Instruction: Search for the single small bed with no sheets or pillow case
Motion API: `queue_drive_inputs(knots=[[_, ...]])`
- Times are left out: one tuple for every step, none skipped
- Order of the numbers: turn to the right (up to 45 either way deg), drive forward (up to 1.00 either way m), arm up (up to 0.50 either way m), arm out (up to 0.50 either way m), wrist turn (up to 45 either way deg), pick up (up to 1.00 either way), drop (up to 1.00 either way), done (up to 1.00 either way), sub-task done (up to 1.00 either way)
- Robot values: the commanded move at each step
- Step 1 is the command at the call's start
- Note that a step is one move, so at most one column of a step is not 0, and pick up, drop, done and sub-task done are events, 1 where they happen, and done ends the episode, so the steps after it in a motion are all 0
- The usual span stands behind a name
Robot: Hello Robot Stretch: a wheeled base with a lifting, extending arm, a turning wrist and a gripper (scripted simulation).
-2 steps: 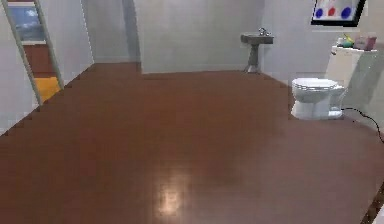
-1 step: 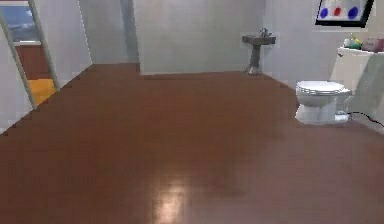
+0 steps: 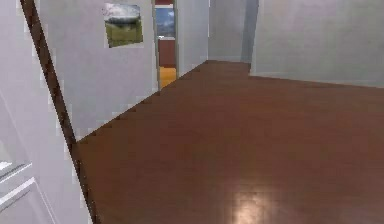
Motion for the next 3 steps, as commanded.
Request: queue_drive_inputs(knots=[[0.0, 0.7, 0.0, 0.0, 0.0, 0.0, 0.0, 0.0, 0.0], [-3.0, 0.0, 0.0, 0.0, 0.0, 0.0, 0.0, 0.0, 0.0], [0.0, 1.0, 0.0, 0.0, 0.0, 0.0, 0.0, 0.0, 0.0]])
